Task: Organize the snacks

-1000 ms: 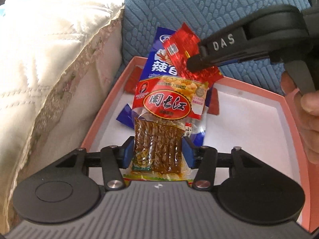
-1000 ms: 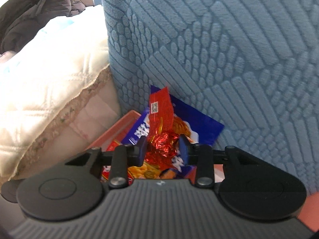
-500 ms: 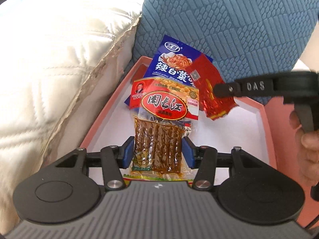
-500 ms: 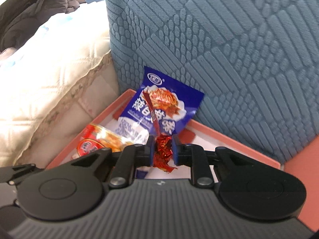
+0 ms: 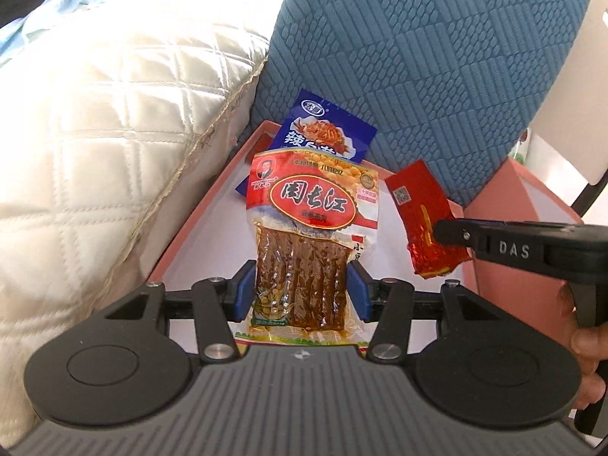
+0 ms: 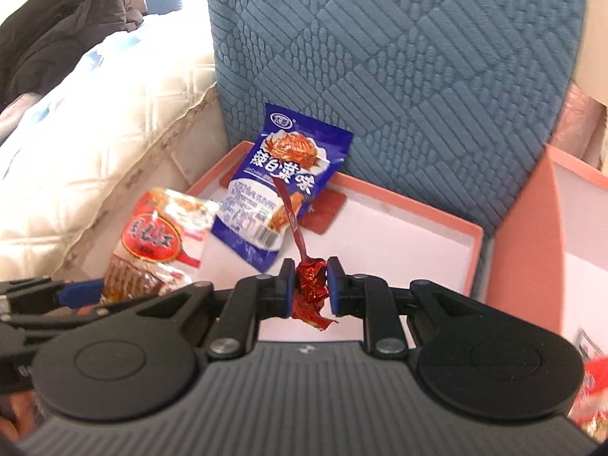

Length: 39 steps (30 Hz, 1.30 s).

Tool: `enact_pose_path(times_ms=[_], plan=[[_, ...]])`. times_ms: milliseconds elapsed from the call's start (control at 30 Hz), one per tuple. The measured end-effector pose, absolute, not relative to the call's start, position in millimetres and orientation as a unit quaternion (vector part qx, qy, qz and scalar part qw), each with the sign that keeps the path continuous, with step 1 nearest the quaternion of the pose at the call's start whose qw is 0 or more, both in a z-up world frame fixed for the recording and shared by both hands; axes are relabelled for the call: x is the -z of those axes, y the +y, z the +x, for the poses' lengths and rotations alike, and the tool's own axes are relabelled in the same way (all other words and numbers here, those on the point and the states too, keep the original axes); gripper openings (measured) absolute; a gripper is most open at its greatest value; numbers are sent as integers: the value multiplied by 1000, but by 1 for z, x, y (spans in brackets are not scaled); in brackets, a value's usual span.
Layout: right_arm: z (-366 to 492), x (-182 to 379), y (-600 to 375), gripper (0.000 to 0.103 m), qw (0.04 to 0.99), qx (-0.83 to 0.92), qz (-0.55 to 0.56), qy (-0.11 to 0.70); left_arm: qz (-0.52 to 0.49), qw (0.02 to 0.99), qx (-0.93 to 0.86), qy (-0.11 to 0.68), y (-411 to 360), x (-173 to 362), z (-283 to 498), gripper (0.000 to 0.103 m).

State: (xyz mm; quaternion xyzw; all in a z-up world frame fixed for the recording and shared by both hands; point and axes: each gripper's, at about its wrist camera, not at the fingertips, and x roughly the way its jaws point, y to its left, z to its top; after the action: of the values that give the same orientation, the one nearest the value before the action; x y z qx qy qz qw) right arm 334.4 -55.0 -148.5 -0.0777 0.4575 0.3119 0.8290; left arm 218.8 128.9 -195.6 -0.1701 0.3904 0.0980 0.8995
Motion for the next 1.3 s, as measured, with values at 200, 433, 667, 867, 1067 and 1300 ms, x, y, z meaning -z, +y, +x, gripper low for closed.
enact_pose_path(times_ms=[200, 433, 667, 867, 1067, 1300], plan=[[307, 132, -72, 21, 838, -301, -76, 449, -181, 904, -91, 377, 119, 180, 197, 56], [275, 127, -92, 21, 840, -286, -67, 456, -183, 904, -81, 379, 106, 170, 180, 56], [258, 112, -111, 21, 852, -274, -57, 443, -181, 912, -64, 361, 92, 144, 171, 56], [262, 80, -128, 21, 870, -266, -50, 413, -169, 920, -46, 350, 73, 116, 175, 56], [267, 47, -146, 21, 884, -260, -49, 385, -175, 926, -38, 331, 61, 86, 178, 56], [275, 21, -175, 21, 896, -250, -36, 366, -180, 933, -20, 311, 40, 54, 185, 56]])
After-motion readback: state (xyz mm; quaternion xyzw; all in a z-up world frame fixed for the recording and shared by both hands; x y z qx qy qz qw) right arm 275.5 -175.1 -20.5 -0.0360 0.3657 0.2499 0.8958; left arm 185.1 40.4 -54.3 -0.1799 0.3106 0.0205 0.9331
